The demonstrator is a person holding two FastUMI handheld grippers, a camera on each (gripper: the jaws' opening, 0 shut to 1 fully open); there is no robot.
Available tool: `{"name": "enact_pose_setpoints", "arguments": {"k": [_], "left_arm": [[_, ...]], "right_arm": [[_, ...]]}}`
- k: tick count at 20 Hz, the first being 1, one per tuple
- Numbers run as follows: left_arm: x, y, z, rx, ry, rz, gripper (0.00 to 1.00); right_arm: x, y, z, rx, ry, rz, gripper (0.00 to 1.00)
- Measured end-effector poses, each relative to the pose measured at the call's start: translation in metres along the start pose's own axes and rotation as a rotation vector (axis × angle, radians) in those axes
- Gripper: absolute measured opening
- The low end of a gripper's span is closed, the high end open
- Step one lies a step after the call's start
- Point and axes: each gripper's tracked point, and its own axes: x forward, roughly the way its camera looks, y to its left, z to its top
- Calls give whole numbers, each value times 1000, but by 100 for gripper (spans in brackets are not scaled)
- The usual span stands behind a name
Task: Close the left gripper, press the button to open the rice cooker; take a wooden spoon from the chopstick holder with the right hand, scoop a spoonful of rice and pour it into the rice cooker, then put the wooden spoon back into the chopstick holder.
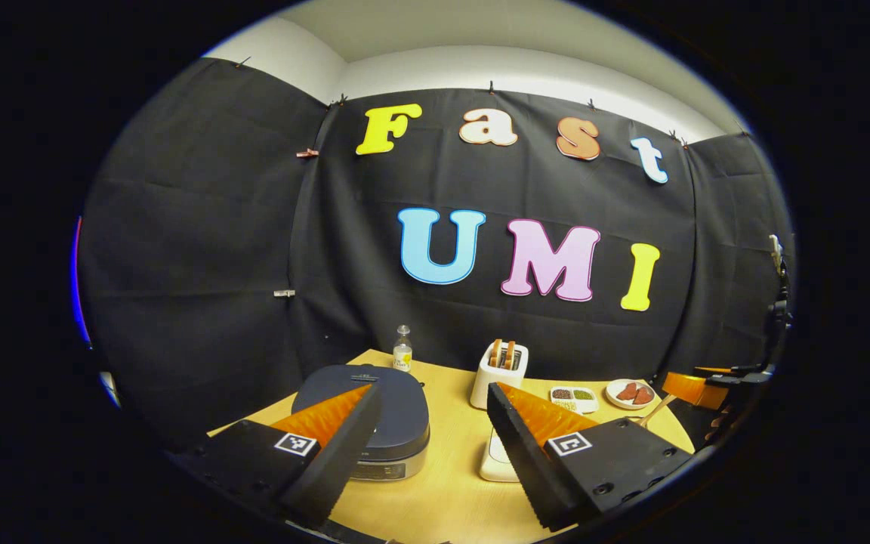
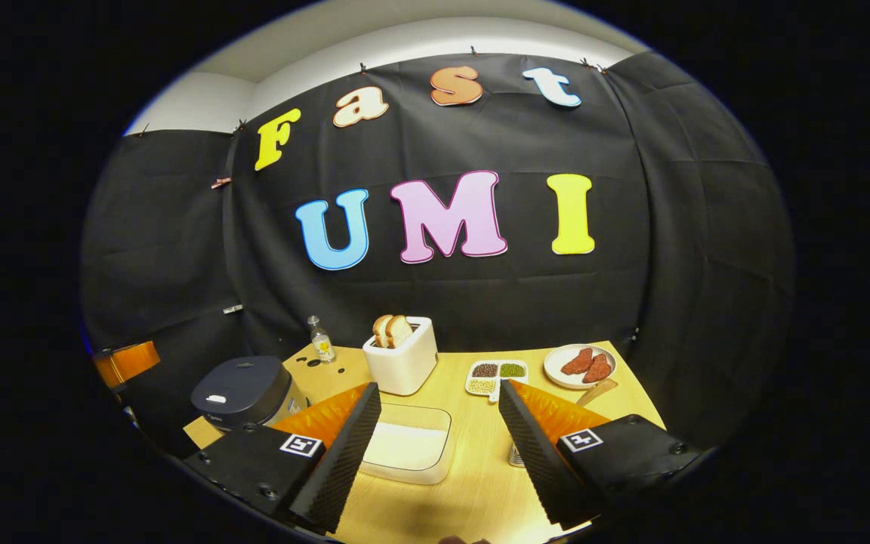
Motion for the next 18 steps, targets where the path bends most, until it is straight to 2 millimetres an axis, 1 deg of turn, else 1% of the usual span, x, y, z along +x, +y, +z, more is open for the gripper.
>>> {"name": "enact_pose_setpoints", "arguments": {"k": [5, 8, 12, 13, 15, 17, 18], "left_arm": [[10, 1, -6, -28, 12, -8, 95], [19, 5, -5, -28, 15, -1, 95], [36, 24, -9, -31, 46, 32, 94], [40, 30, -12, -28, 58, 37, 92], [50, 45, -15, -18, 83, 54, 81], [61, 57, -23, -16, 124, 60, 55], [66, 64, -27, -18, 142, 66, 53]], "right_arm": [[-2, -15, 6, -2, -30, -32, 99], [-2, -26, 7, 16, -38, -61, 98], [-1, -43, 5, 23, -39, -98, 98], [-1, -47, 3, 23, -39, -106, 99], [-1, -54, -1, 22, -29, -120, 98], [0, -63, -6, 18, -20, -136, 98], [1, -67, -8, 17, -15, -146, 98]]}}
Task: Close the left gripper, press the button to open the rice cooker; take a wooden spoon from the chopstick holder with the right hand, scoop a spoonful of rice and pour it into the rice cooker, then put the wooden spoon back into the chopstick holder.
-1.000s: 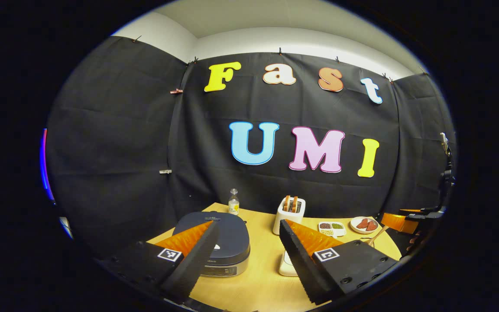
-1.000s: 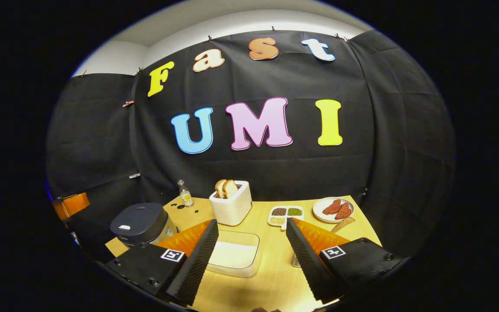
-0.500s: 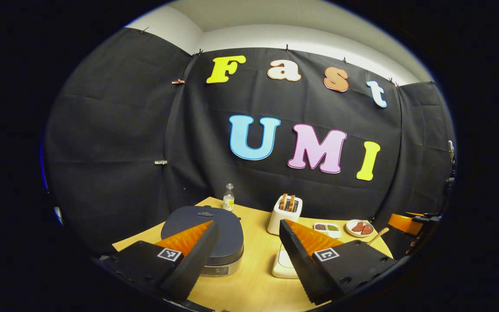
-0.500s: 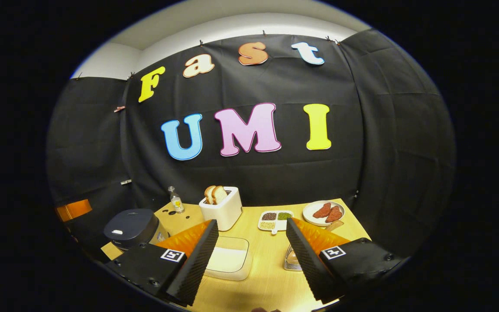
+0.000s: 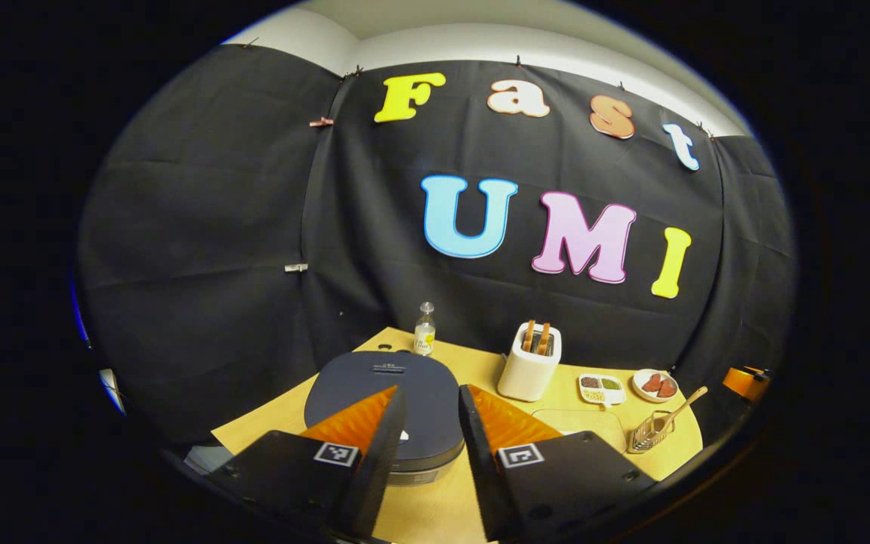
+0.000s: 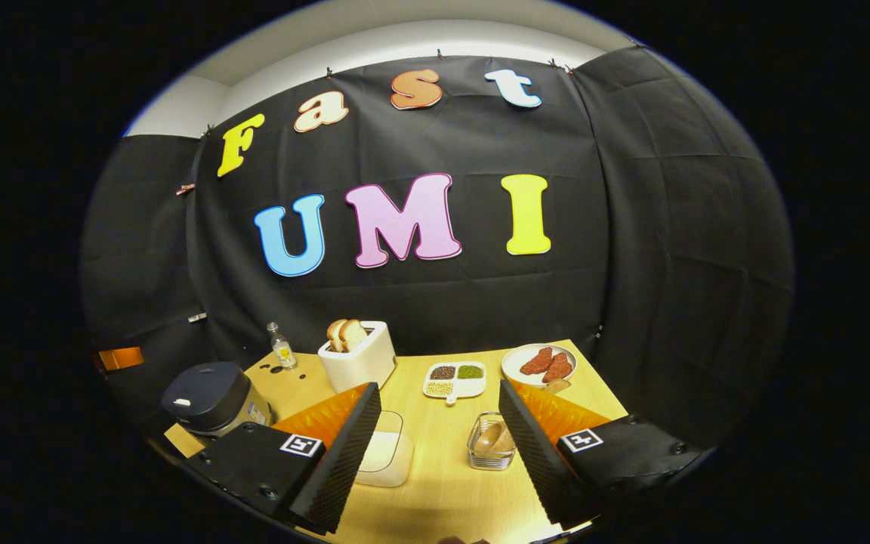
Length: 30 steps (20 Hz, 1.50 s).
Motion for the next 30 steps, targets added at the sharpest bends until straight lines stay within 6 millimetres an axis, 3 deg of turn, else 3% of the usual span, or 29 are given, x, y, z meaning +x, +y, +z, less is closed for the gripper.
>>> {"name": "enact_pose_setpoints", "arguments": {"k": [3, 4, 6, 7, 12, 15, 17, 24, 30], "left_arm": [[28, 21, -19, 9, 72, 25, 31], [37, 27, -27, 11, 98, 32, 31], [54, 38, -41, 12, 143, 46, 7], [59, 37, -47, 5, 164, 39, 5], [83, 41, -80, 19, 257, 20, 6], [89, 43, -92, 23, 301, 14, 8], [90, 45, -104, 19, 341, 22, 4], [92, 45, -111, 53, 385, 71, 7], [86, 42, -105, -11, 289, 43, 6]], "right_arm": [[2, -10, -6, 4, 15, -27, 99], [3, -13, -7, 4, 18, -35, 99], [5, -16, -8, 3, 24, -49, 99], [6, -18, -10, 0, 26, -54, 99], [10, -26, -17, -1, 45, -82, 99], [13, -29, -21, -1, 53, -93, 99], [14, -30, -23, -1, 56, -97, 99], [17, -30, -27, -7, 65, -104, 99], [22, -40, -38, 2, 85, -123, 99]]}}
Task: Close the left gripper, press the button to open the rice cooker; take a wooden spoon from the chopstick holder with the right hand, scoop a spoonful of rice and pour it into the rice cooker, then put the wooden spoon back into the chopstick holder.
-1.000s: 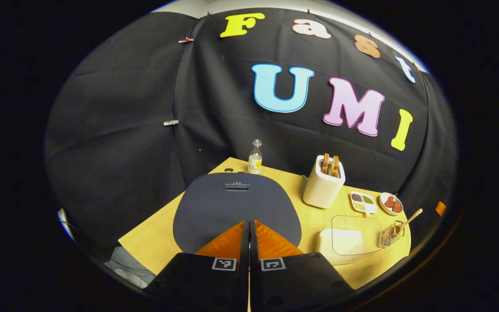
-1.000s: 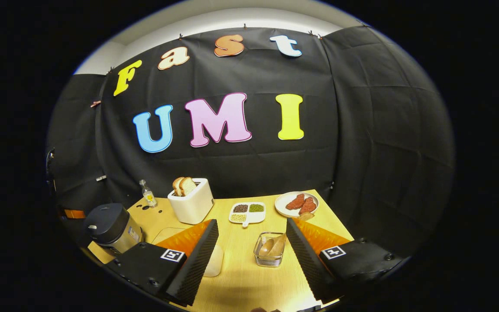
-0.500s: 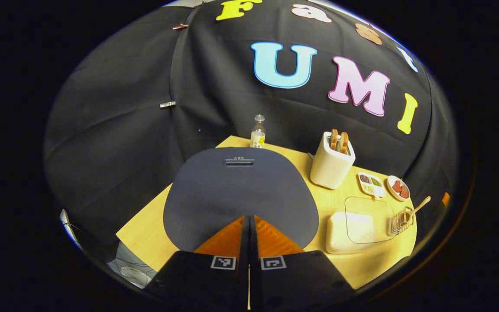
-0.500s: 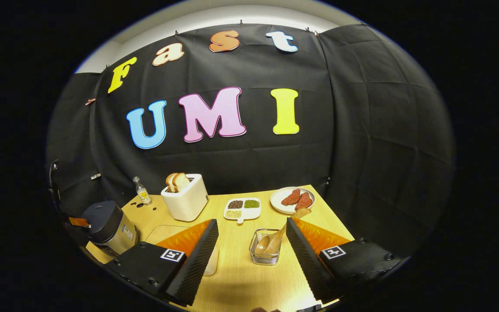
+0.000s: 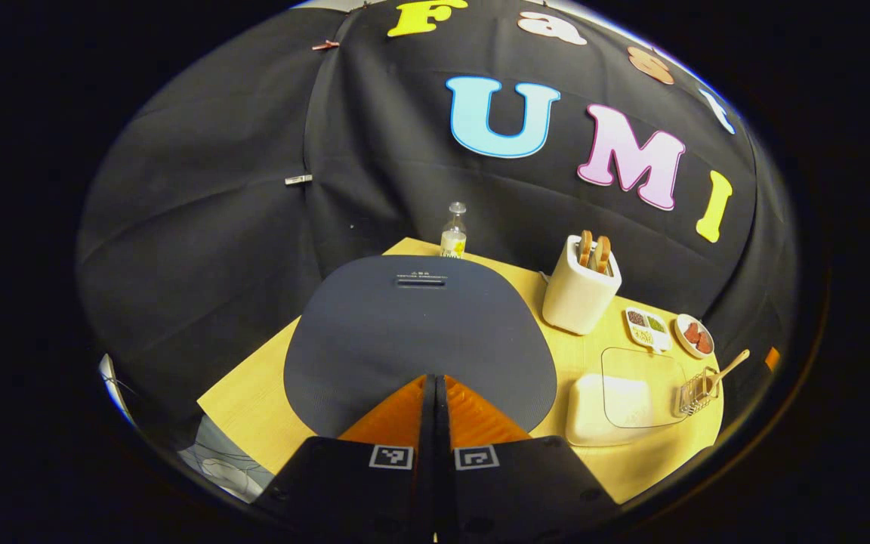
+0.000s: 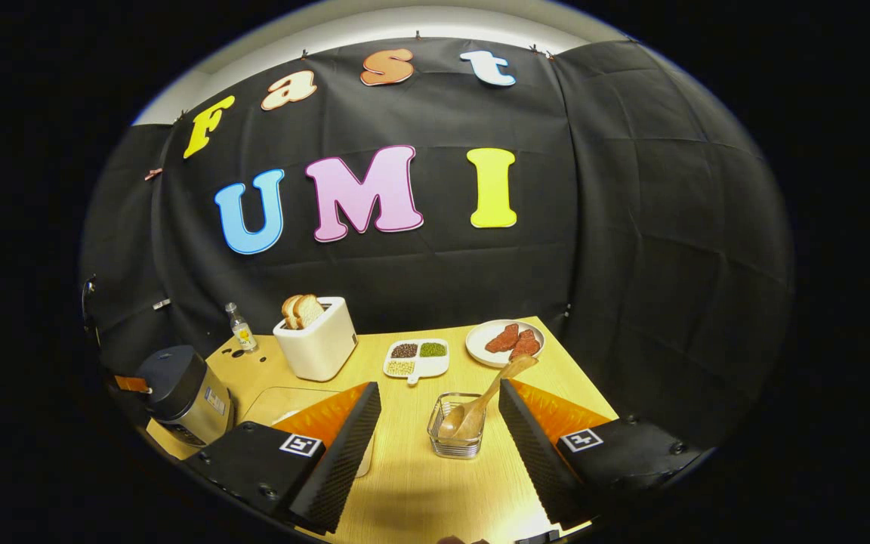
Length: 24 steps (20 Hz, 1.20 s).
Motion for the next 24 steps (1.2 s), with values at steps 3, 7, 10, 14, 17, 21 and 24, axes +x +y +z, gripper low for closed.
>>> {"name": "enact_pose_setpoints", "arguments": {"k": [3, 7, 10, 14, 17, 21, 24], "left_arm": [[-24, -6, 8, 8, -112, 43, 6], [-76, -25, 31, 42, -312, 54, 8], [-84, -28, 20, 30, -294, 55, 9], [-91, -28, 7, 20, -262, 50, 45], [-98, -30, 6, 19, -266, 56, 73], [-102, -30, 3, 61, -255, 91, 98], [-102, -33, -2, 88, -229, 90, 98]], "right_arm": [[8, -9, 3, 4, -8, -19, 99], [27, -29, 0, 14, -7, -67, 98], [43, -43, -4, 37, 7, -106, 99], [71, -58, -18, 79, 47, -147, 99], [90, -64, -35, 117, 86, -168, 99], [116, -73, -58, 145, 136, -205, 99], [137, -81, -77, 185, 183, -227, 99]]}}
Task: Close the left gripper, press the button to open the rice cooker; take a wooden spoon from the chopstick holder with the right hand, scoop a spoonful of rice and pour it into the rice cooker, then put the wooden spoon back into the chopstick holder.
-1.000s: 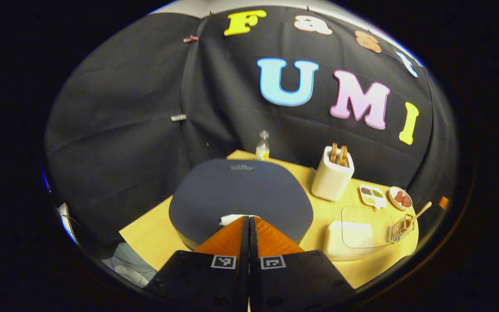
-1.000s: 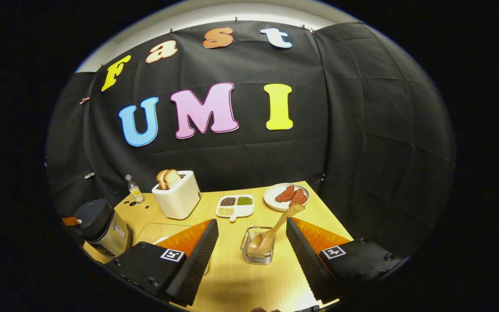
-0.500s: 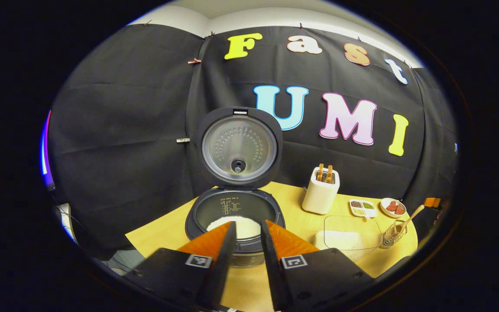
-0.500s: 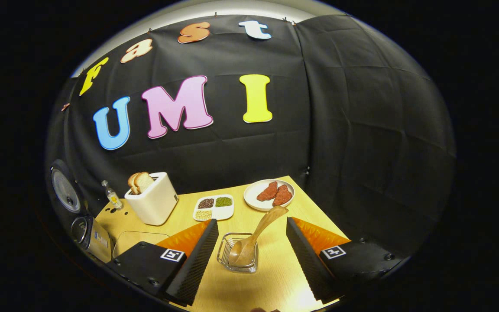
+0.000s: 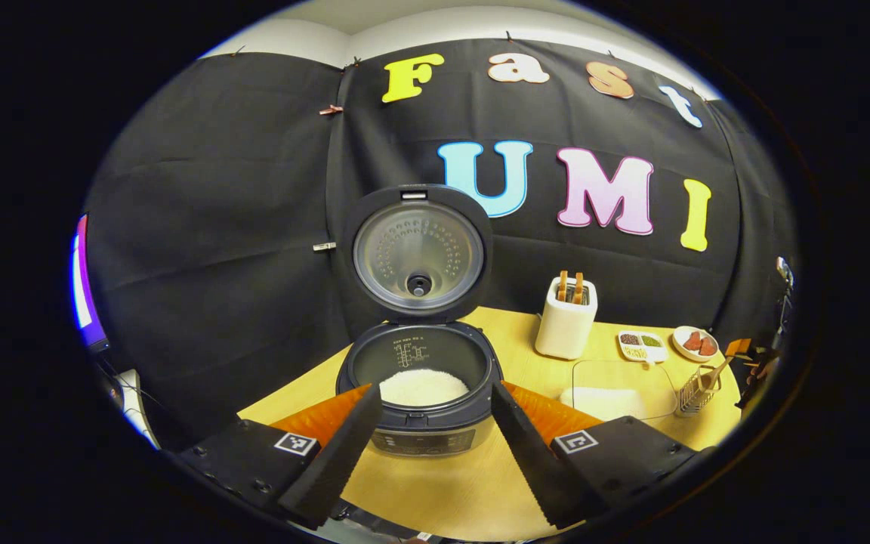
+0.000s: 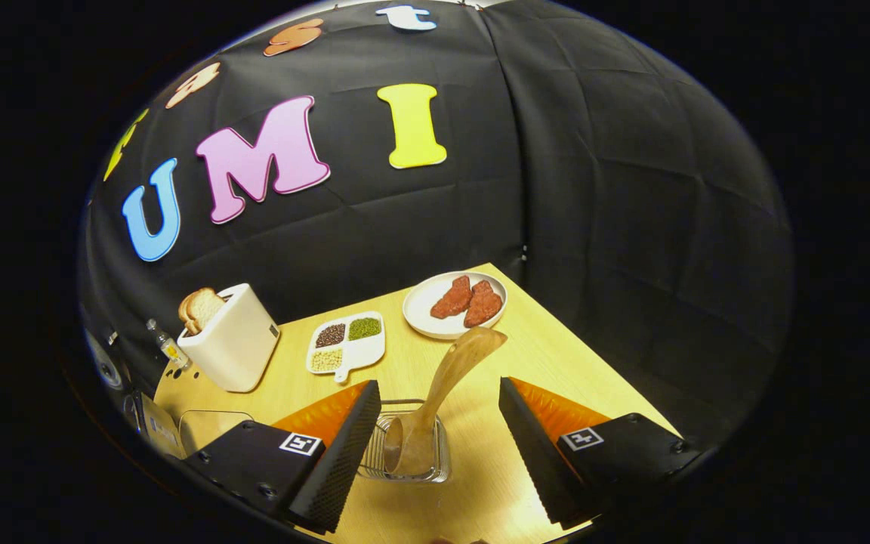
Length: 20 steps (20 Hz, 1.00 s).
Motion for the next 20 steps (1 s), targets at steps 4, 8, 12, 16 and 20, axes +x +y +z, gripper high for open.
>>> {"name": "enact_pose_setpoints", "arguments": {"k": [4, 8, 12, 16, 20], "left_arm": [[3, -3, -13, 7, 41, 5, 98], [3, -15, -22, 4, 66, -17, 98], [5, -24, -33, 14, 91, -33, 98], [7, -33, -38, 11, 100, -62, 98], [10, -32, -36, -28, 97, -75, 98]], "right_arm": [[33, -4, -6, 57, 30, -10, 99], [54, -1, -20, 154, 98, -4, 70], [64, 1, -15, 212, 89, -14, 35], [57, 14, -15, 256, 117, 13, 17], [38, 18, 12, 235, 47, 31, 14]]}}
